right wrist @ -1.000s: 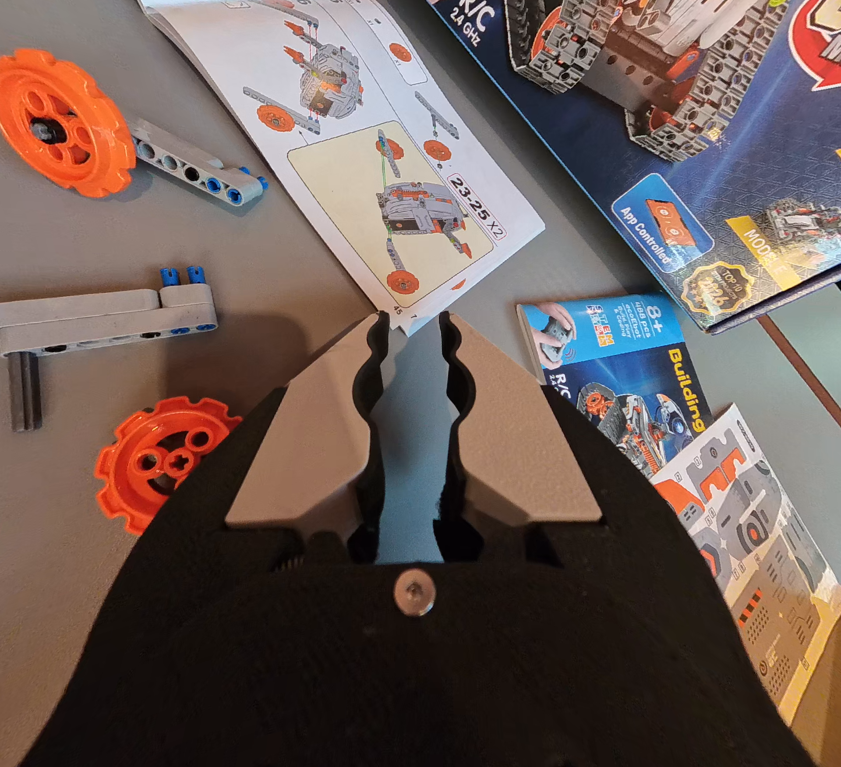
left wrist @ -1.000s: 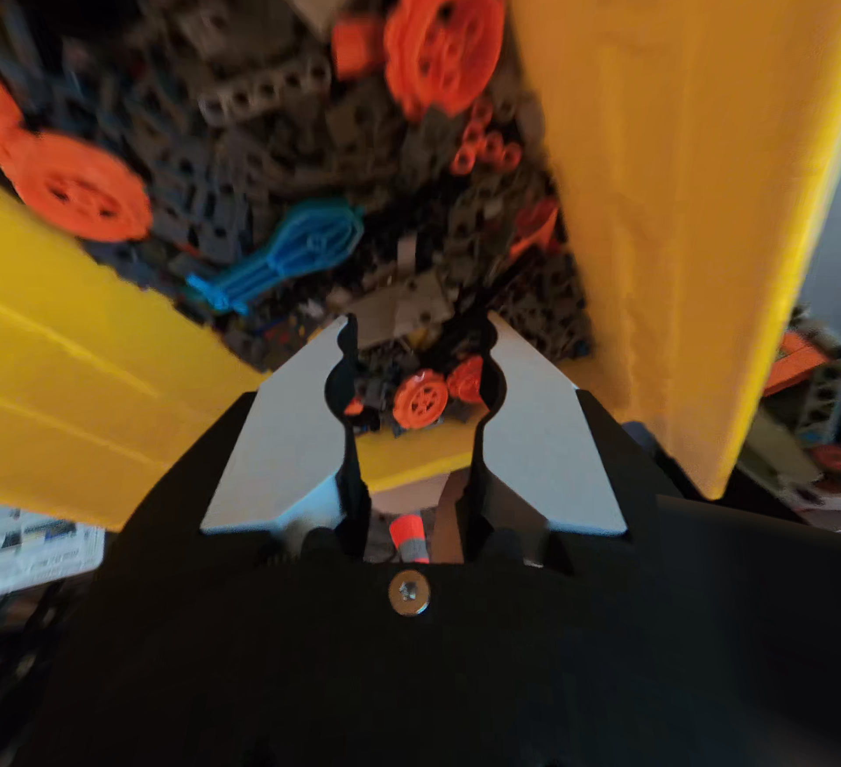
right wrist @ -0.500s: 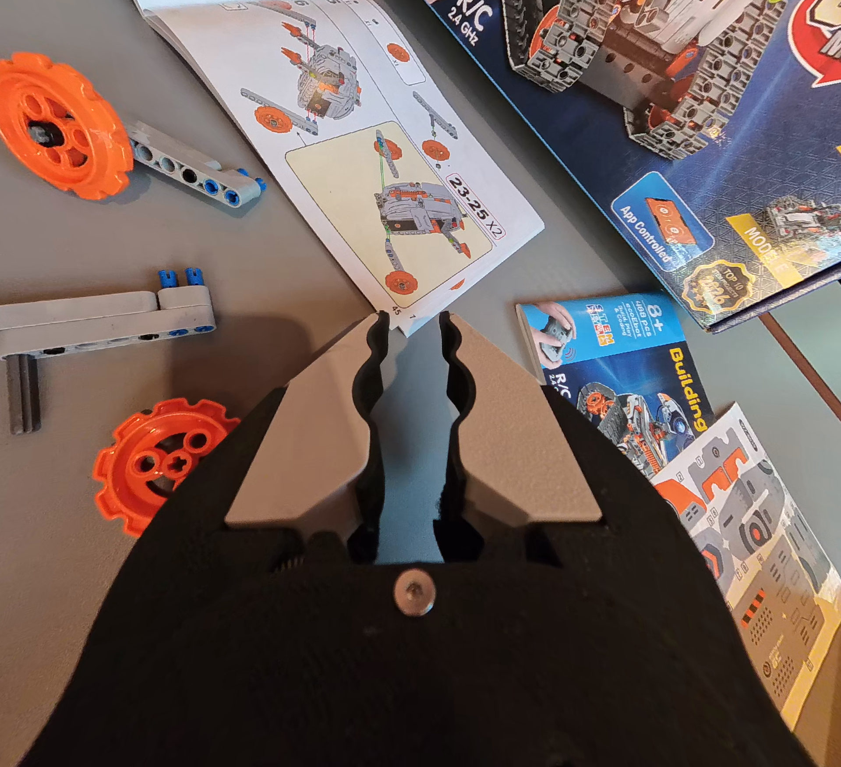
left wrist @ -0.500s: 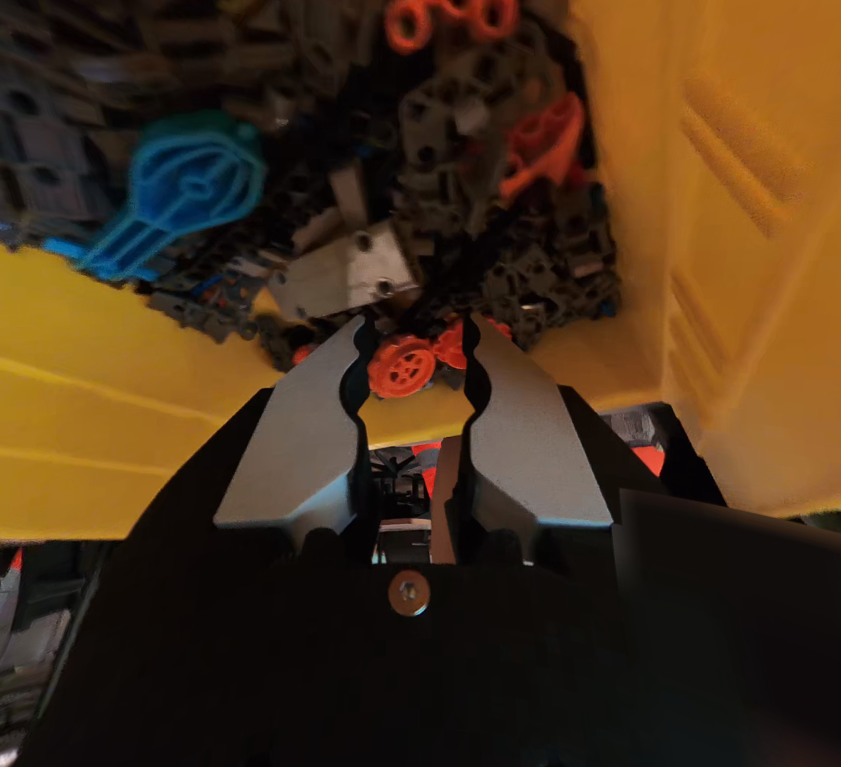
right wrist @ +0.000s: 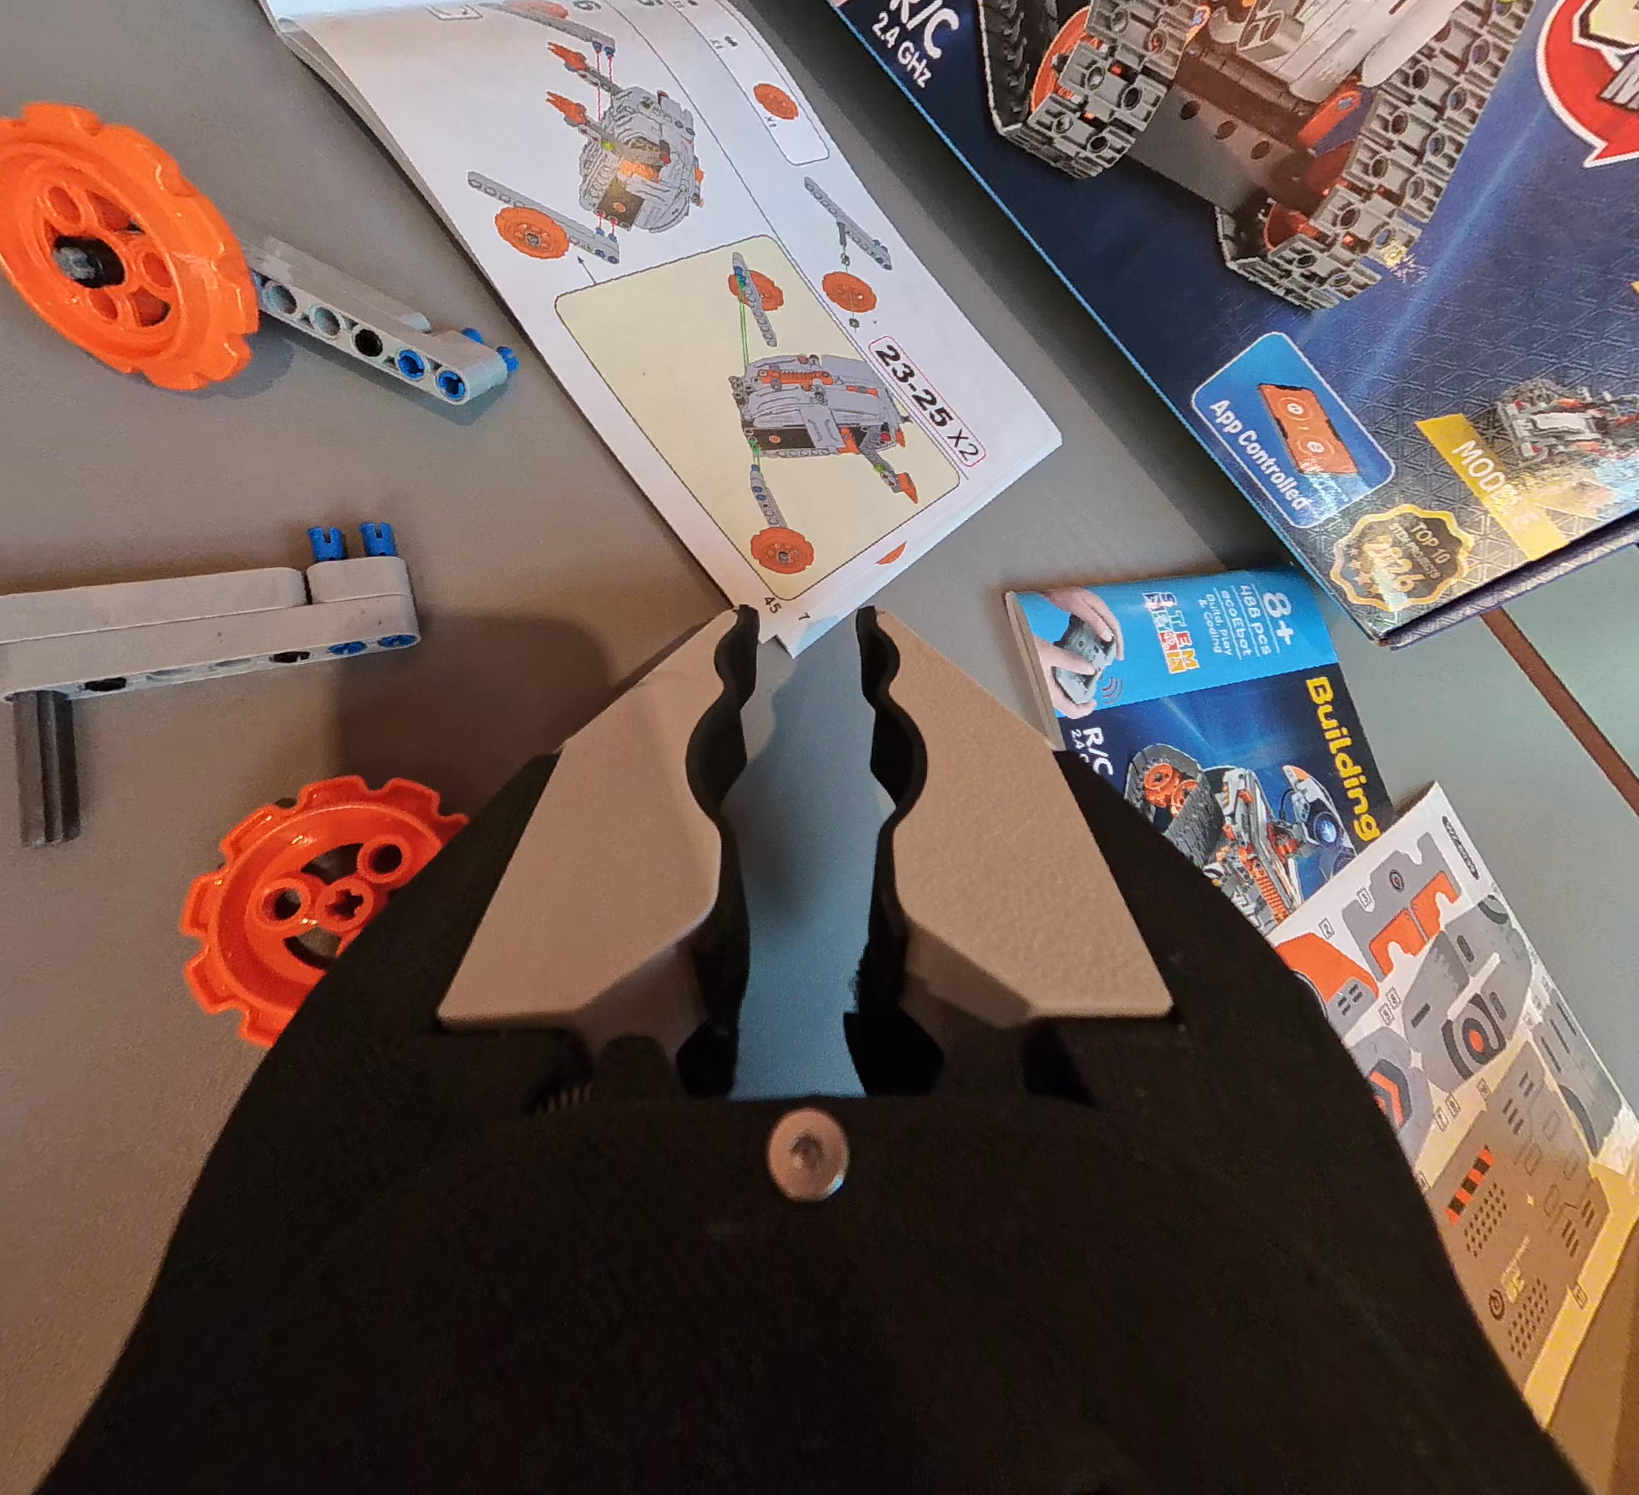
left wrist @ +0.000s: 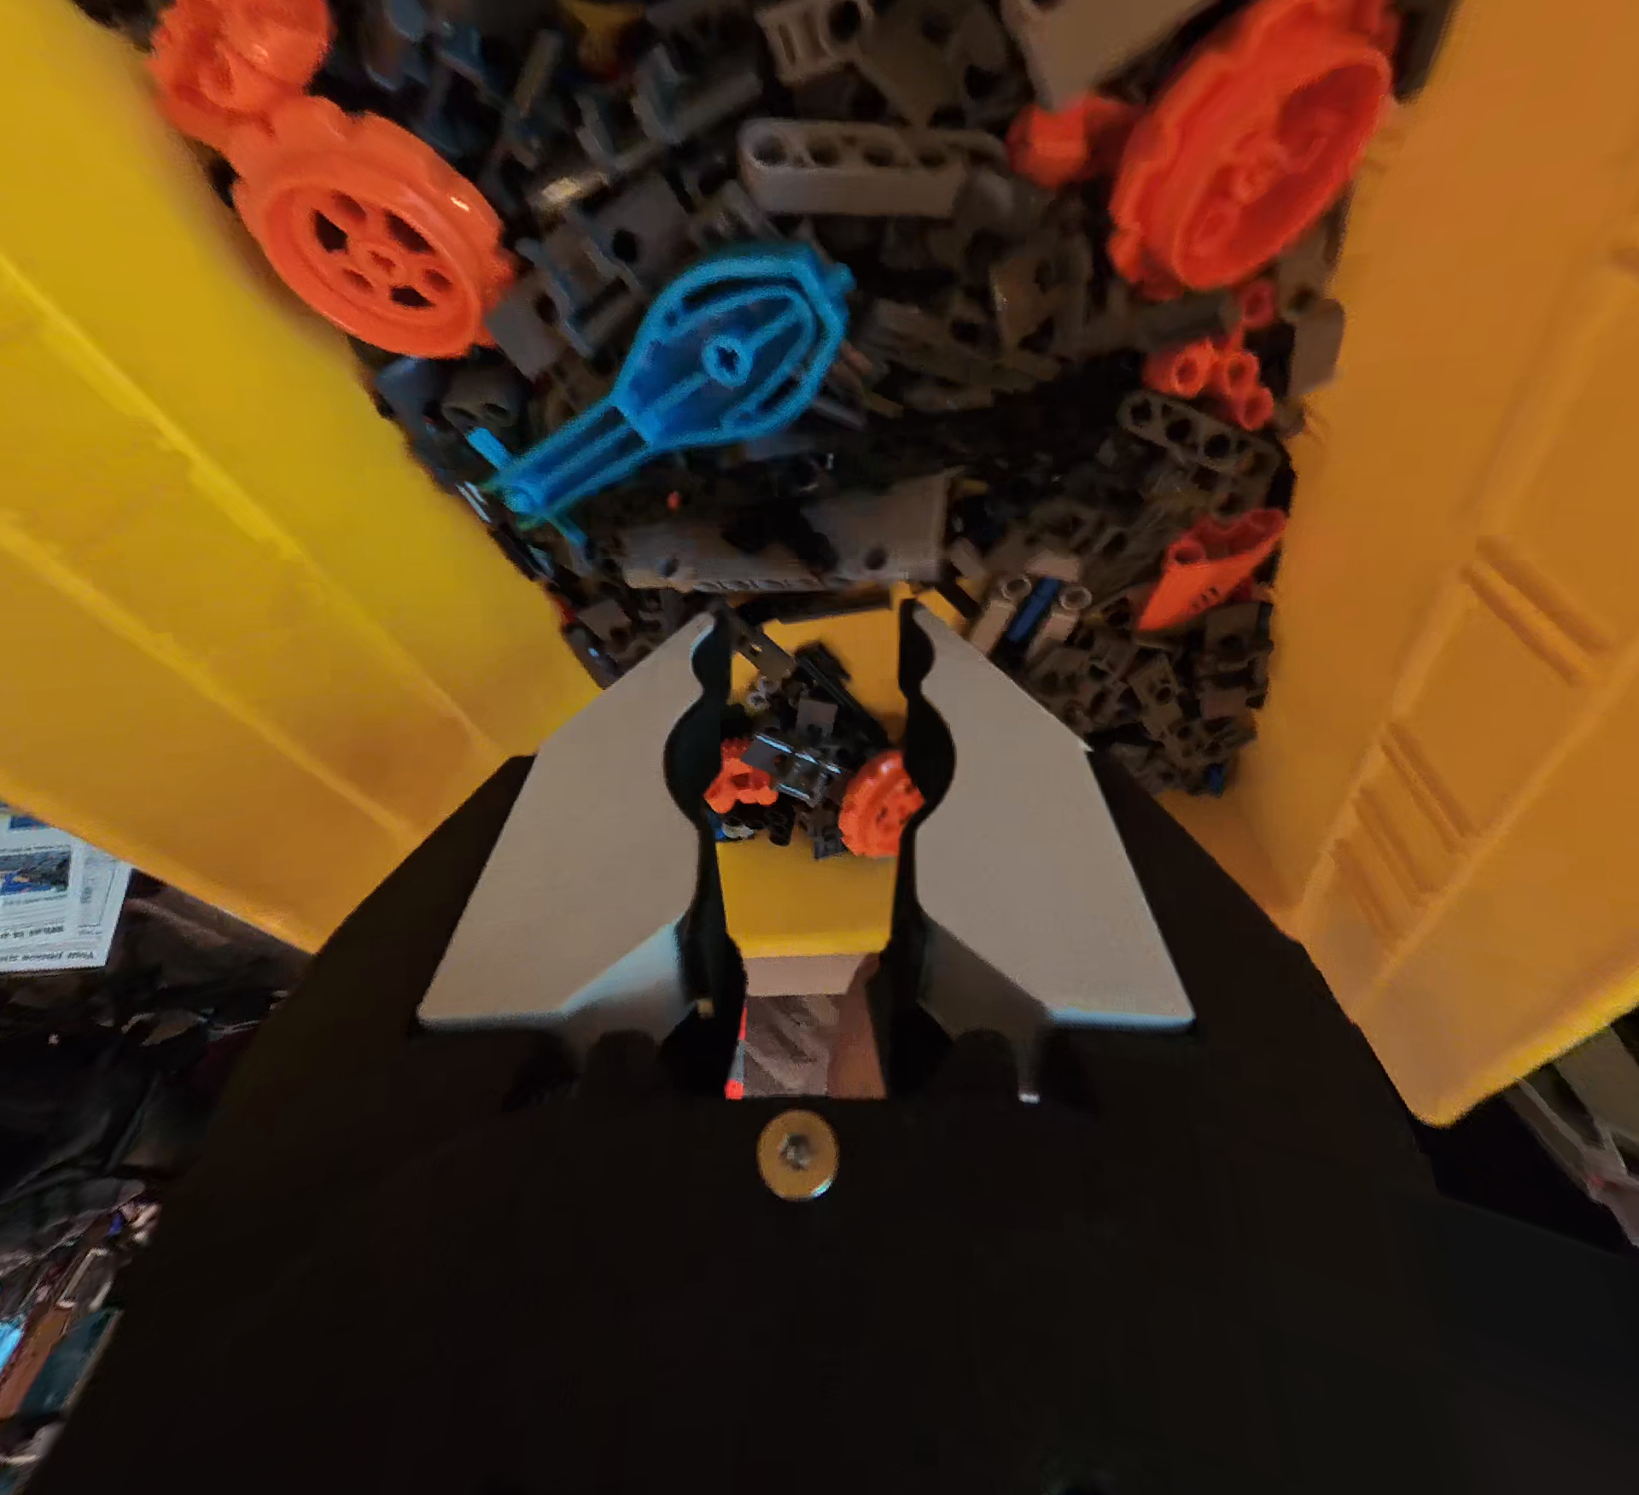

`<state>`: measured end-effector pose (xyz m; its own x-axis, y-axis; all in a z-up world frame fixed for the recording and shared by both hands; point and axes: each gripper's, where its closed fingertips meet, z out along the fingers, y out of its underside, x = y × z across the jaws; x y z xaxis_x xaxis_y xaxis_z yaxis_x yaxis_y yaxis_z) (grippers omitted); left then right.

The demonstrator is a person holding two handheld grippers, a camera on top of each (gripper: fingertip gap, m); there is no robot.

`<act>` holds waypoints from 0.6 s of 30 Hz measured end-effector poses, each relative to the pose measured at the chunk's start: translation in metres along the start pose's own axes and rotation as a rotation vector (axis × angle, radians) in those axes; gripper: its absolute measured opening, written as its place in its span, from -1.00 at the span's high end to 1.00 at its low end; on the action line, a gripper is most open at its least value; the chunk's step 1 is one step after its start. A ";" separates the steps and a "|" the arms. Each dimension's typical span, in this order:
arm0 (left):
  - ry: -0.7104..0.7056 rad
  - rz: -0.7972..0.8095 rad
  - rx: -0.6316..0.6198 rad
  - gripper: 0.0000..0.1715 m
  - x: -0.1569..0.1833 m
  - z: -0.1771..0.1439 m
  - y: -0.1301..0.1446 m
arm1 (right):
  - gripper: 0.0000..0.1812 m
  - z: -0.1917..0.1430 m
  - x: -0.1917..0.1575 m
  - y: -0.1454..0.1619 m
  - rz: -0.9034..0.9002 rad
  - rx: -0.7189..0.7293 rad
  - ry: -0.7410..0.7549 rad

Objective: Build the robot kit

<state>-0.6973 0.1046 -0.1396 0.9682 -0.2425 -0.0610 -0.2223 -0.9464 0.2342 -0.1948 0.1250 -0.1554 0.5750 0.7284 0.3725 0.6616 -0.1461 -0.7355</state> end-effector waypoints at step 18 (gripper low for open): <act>0.155 0.267 -0.170 0.37 0.072 0.013 0.043 | 0.76 0.000 0.000 0.000 -0.004 -0.001 0.002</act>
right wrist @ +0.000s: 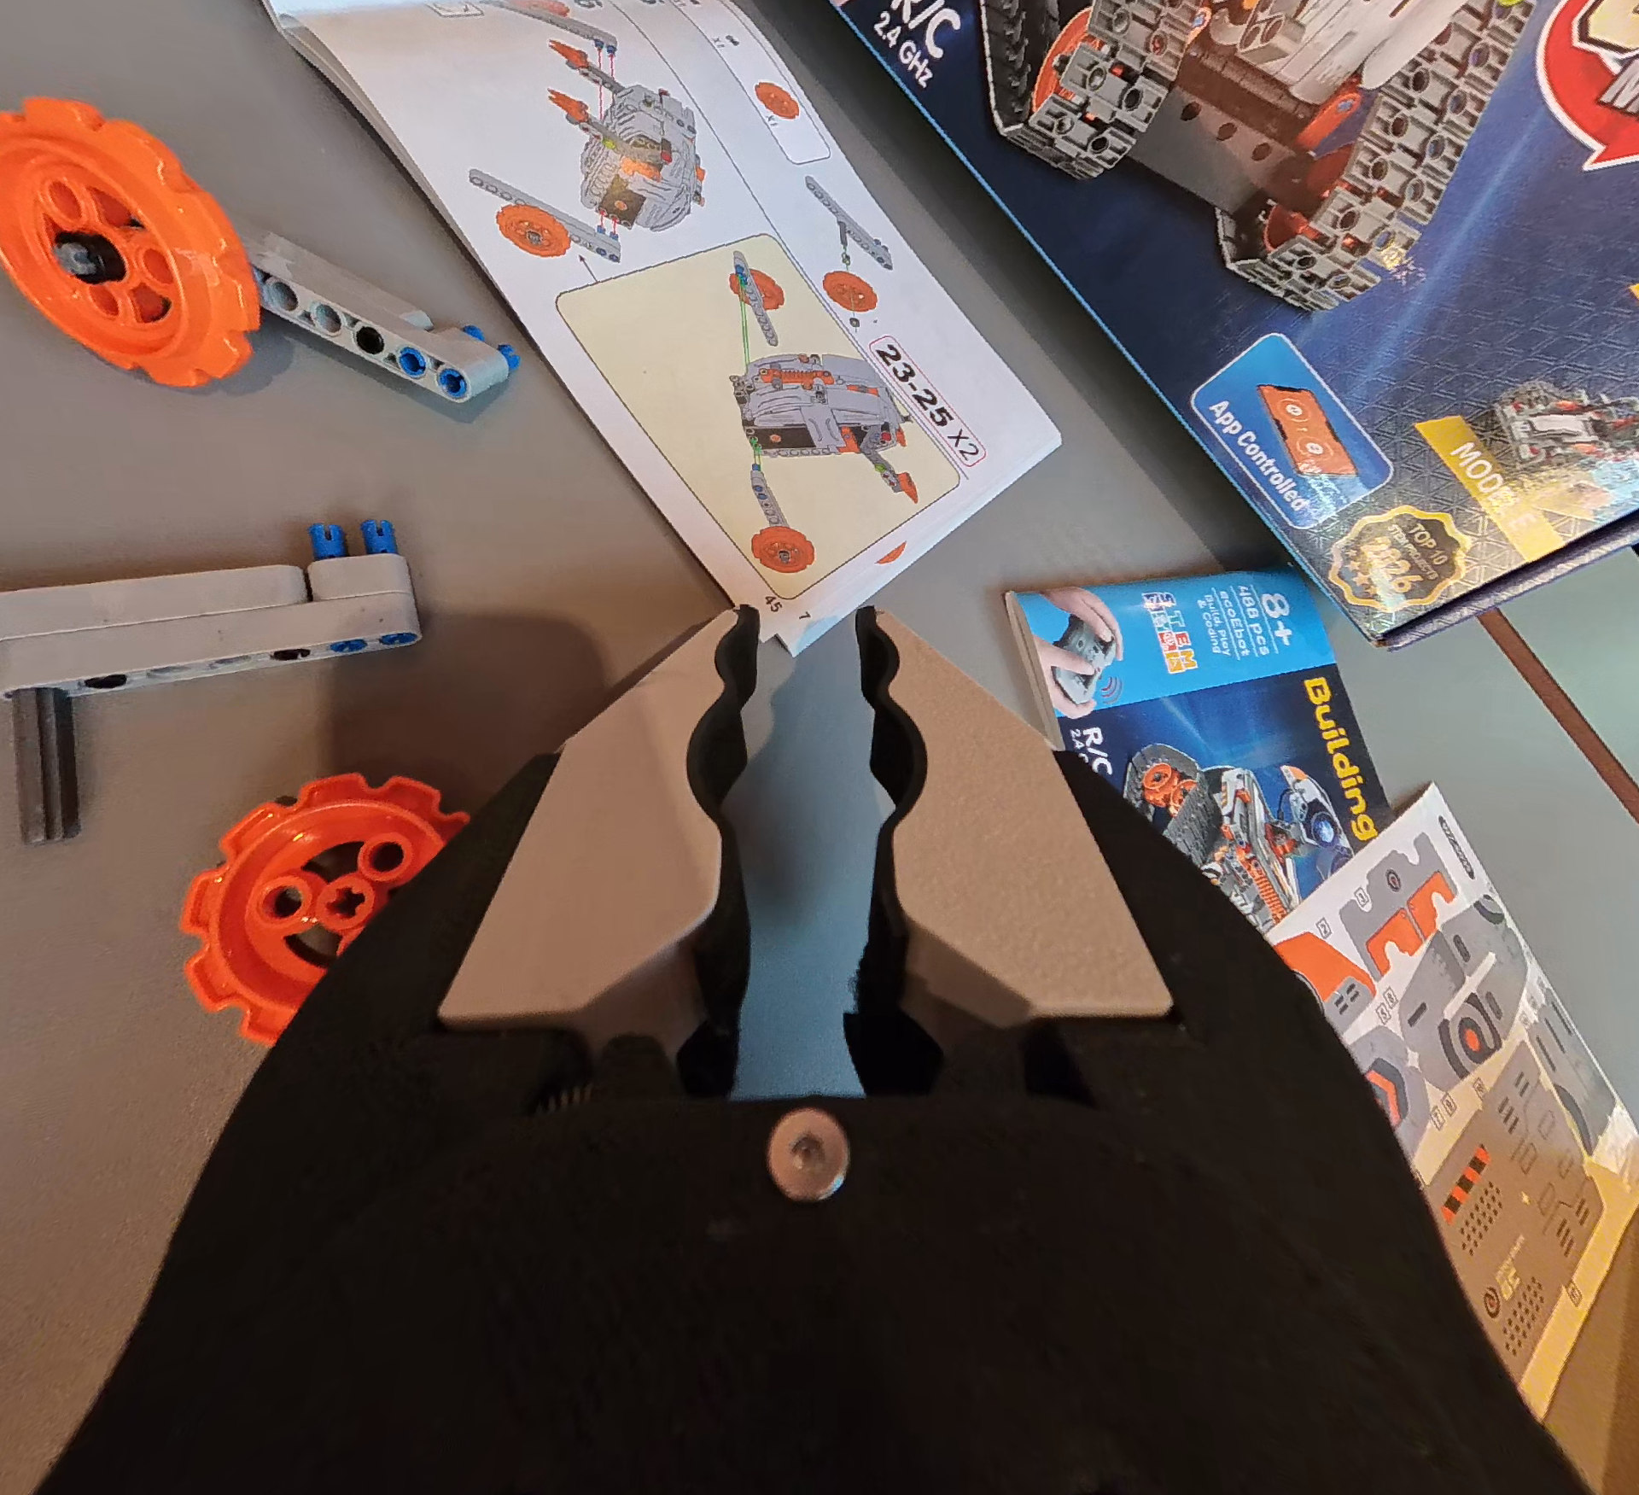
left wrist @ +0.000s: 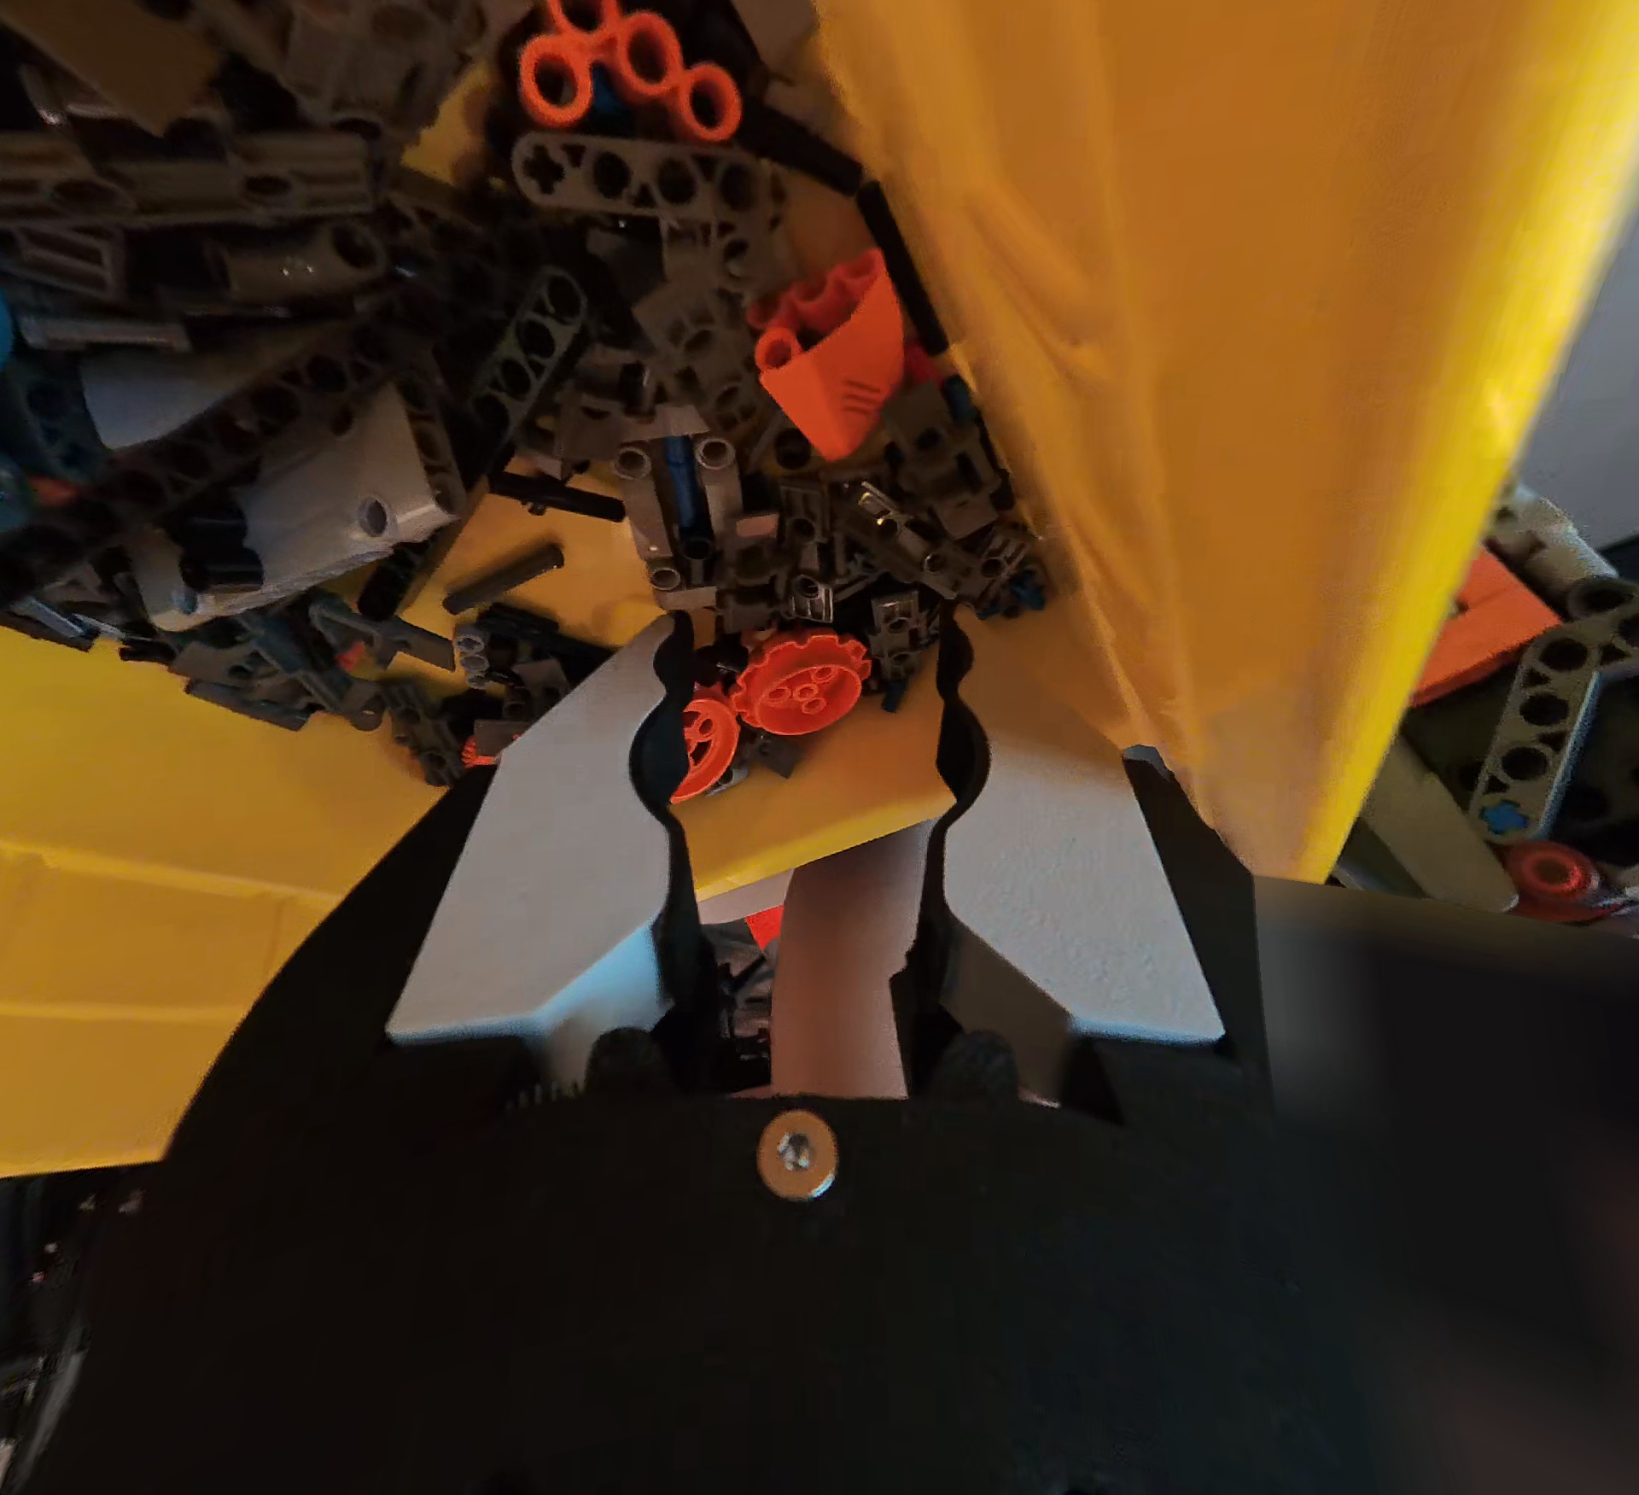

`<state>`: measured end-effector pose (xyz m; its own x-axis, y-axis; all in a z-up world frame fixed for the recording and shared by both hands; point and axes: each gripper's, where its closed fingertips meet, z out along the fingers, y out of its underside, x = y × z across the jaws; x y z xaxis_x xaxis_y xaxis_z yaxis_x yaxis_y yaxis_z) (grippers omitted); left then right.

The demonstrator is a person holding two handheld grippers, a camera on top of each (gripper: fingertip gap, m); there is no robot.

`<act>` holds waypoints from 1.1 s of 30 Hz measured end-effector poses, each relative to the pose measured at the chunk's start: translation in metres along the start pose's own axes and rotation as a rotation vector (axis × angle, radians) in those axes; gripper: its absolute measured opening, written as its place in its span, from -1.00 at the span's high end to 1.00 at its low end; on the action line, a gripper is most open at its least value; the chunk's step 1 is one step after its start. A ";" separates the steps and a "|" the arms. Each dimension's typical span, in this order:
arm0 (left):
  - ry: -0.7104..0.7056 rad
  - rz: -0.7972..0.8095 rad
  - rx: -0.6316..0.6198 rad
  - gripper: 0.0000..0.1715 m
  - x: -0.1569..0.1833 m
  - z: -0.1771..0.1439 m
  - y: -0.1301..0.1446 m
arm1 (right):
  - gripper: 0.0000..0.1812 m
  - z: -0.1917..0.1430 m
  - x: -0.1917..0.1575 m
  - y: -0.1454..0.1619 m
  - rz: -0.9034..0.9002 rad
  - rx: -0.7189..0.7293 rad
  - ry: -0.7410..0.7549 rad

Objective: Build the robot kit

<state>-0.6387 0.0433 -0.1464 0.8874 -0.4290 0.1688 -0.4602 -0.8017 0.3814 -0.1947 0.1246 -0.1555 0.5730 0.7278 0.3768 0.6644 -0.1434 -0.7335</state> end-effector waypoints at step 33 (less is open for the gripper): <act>-0.037 -0.078 0.005 0.38 -0.011 -0.003 0.008 | 0.76 0.000 0.000 0.000 0.001 -0.001 0.001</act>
<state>-0.6522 0.0435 -0.1423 0.9188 -0.3804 0.1056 -0.3903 -0.8353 0.3871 -0.1948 0.1246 -0.1558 0.5738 0.7273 0.3765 0.6645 -0.1448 -0.7332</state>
